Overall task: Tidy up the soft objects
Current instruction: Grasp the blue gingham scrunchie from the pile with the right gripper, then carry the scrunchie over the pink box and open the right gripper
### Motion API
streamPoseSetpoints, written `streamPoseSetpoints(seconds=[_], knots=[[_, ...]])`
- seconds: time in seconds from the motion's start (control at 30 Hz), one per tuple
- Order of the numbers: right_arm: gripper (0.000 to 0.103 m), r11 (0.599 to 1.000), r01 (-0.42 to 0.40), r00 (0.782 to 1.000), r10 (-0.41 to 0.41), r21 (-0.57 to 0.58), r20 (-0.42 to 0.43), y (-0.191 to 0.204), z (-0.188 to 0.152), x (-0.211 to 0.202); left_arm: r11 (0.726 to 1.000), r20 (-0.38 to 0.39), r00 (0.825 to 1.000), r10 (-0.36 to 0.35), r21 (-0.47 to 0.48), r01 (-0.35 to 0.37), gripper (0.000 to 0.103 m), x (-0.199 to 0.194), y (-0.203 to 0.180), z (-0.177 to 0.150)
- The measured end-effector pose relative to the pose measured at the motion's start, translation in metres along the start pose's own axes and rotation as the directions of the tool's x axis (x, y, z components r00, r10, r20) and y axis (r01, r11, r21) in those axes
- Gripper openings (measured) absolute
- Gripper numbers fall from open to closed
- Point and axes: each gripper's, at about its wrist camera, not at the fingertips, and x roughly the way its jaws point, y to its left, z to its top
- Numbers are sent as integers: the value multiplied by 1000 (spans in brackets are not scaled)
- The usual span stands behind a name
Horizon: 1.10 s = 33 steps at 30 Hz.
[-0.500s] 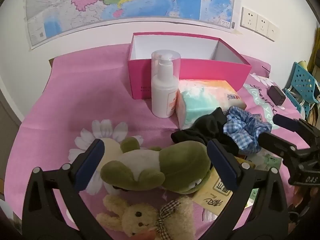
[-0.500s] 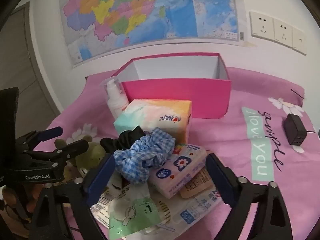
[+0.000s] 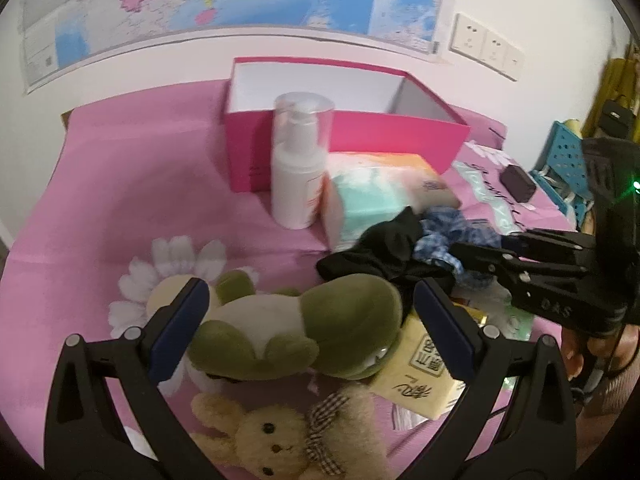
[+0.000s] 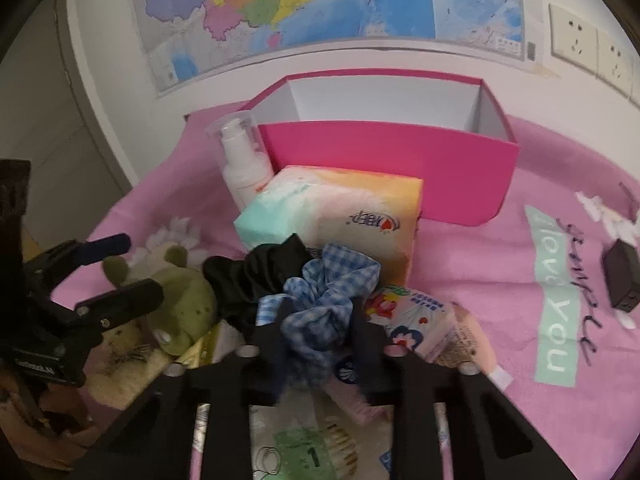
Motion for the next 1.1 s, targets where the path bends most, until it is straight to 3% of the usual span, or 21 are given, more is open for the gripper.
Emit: streamPoseSetpoints(seconds=[0.1, 0.23, 0.33, 0.43, 0.53, 0.63, 0.7, 0.77, 0.97, 1.1], knots=[[12, 999, -28, 999, 26, 29, 43, -7, 5, -12, 999, 18, 1000, -13, 44, 12, 96, -3, -3, 4], [10, 998, -52, 994, 47, 43, 98, -11, 14, -30, 992, 137, 984, -112, 70, 103, 93, -12, -14, 8], [10, 996, -81, 989, 75, 45, 129, -10, 22, -40, 979, 109, 979, -175, 122, 161, 89, -14, -26, 14], [10, 993, -113, 981, 105, 38, 163, -8, 31, -51, 951, 96, 957, -275, 176, 255, 89, -13, -41, 21], [10, 990, -142, 972, 137, 16, 191, -3, 41, -60, 903, 50, 913, -405, 178, 391, 88, -8, -50, 31], [10, 988, -154, 966, 153, -13, 209, 2, 55, -64, 892, 53, 900, -433, 171, 419, 67, -8, -54, 39], [10, 987, -157, 961, 160, -35, 223, 3, 65, -65, 891, 59, 899, -434, 176, 419, 53, -7, -57, 48], [10, 987, -156, 960, 162, -41, 228, 2, 75, -63, 901, 66, 909, -412, 180, 395, 40, -6, -56, 60], [11, 985, -172, 957, 171, -15, 234, -15, 109, -44, 930, 92, 937, -337, 187, 316, 23, 4, -49, 99], [11, 984, -179, 958, 170, 19, 230, -34, 128, -25, 946, 90, 957, -275, 203, 253, 21, 21, -52, 120]])
